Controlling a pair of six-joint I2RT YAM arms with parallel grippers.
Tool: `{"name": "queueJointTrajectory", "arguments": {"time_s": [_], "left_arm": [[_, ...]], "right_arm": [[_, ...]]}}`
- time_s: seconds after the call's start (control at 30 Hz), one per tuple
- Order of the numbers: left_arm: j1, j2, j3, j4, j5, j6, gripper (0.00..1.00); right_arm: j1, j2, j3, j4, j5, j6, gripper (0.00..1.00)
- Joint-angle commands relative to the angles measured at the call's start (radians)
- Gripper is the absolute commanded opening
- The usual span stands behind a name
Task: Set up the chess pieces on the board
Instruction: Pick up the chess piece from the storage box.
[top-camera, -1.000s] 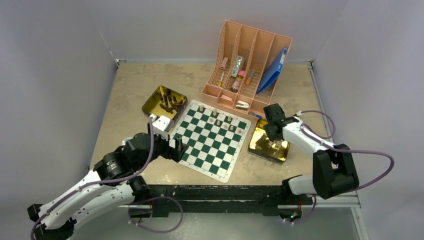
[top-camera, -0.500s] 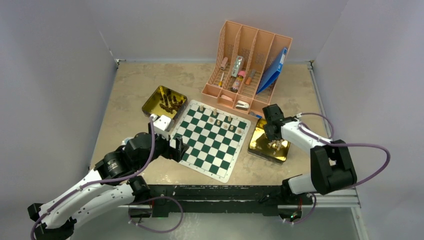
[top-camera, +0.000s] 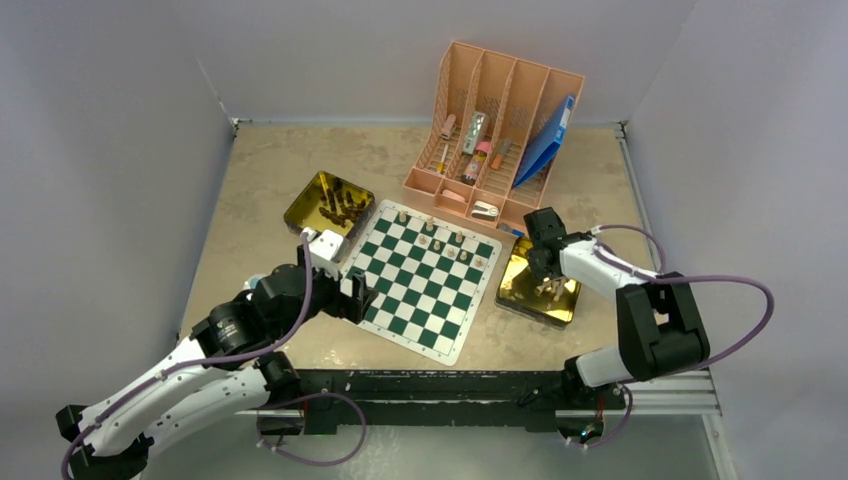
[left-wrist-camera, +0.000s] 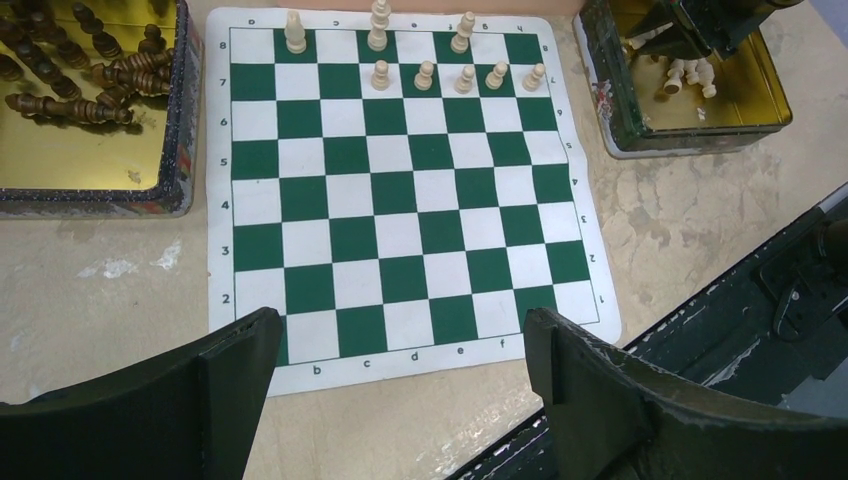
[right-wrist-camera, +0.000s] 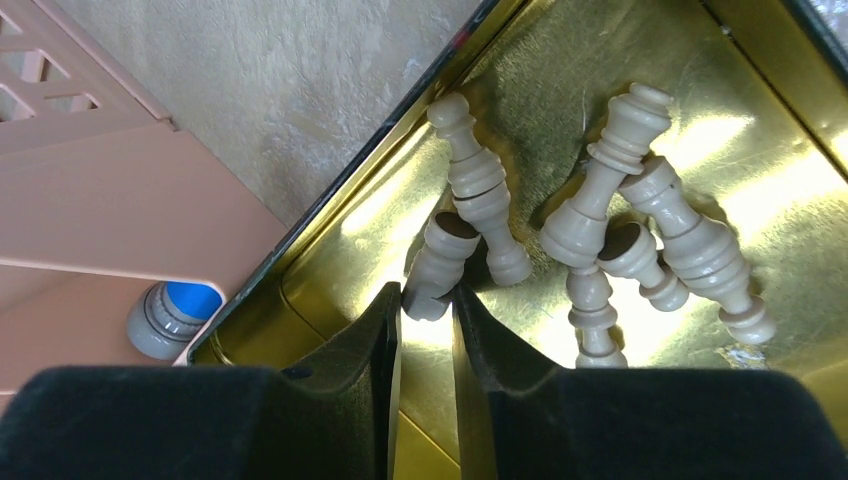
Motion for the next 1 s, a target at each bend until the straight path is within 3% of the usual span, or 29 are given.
{"name": "queueJointTrajectory", "arguments": {"time_s": [0.0,0.43,0.57,0.73,0.97], "left_arm": [[-0.006,-0.017,0.042,0.023,-0.007,-0.014,0.91],[-0.006,-0.048,0.000,0.100,0.052,0.020,0.90],[-0.006,-0.035,-0.049,0.205,0.075,0.020,0.90],[-0.007,0.002,-0.068,0.319,0.224,0.197,0.90],[-0.006,0.099,-0.037,0.367,0.452,0.481,0.87]], "right_arm": [[-0.003,-0.062,0.032,-0.073,0.042,-0.013,0.24],[-0.002,-0.159,0.087,-0.098,0.058,-0.164,0.23],[-0.003,-0.198,0.111,-0.088,0.058,-0.249,0.23],[-0.003,-0.237,0.151,-0.089,0.038,-0.355,0.23],[-0.002,-0.327,0.147,0.079,-0.182,-0.639,0.17]]}}
